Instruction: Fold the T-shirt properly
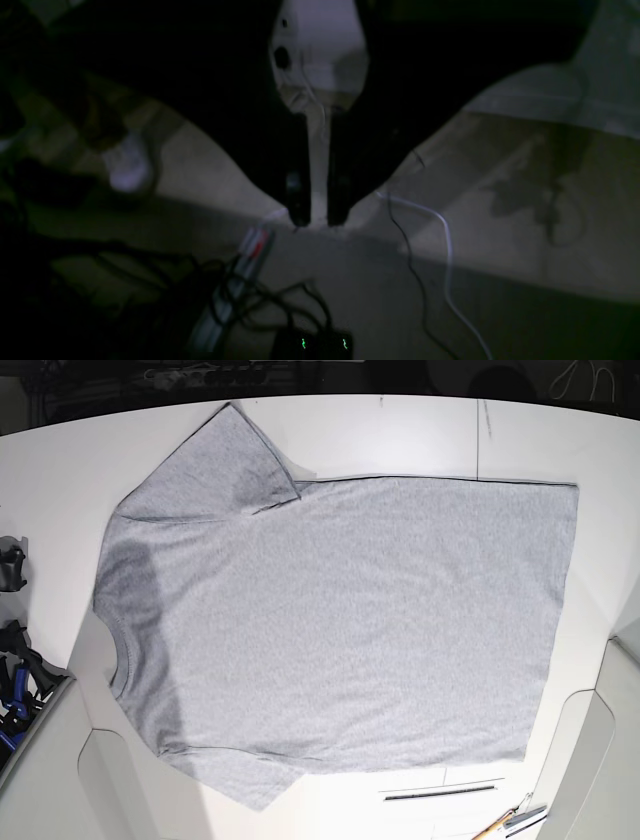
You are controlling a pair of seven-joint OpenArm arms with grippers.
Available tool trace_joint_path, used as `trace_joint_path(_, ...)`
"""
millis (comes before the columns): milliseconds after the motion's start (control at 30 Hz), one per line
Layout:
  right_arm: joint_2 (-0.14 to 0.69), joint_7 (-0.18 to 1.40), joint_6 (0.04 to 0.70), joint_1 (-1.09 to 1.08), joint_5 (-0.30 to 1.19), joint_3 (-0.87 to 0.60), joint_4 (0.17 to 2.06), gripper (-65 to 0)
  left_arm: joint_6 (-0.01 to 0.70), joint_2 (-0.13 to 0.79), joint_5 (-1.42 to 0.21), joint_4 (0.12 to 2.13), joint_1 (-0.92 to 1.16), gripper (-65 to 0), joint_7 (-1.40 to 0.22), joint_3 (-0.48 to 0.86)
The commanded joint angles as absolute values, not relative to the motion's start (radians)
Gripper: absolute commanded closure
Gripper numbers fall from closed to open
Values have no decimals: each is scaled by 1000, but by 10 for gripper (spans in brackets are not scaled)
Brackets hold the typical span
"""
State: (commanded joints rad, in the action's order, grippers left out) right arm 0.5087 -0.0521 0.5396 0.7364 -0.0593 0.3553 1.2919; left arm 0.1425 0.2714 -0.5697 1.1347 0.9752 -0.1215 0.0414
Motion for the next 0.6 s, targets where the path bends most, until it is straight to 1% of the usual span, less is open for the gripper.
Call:
trace_joint_path(133,552,-51,539,807,-59,337,1435,0,142,272,-595,1313,1071,-72,-170,117)
trace_joint_path(233,569,-48,539,857,-51,294,1537,0,142,271,-595,1449,1138,-71,-185,177)
trace_joint_path(333,570,-41,540,897,16,218,1632,0,142,271,-595,1581,1197,-72,-185,236)
trace_joint_path(433,570,-6,560,915,109,131,1721,0,142,271,-585,1708,1237,-72,-186,293)
trace_joint_path(500,570,28,566,915,177,79,1770,0,142,271,-584,1783,1252,-72,-187,327)
trace_joint_path(600,570,31,566,914,266,7,1831,0,142,272,-584,1865,1250,-72,-211,371)
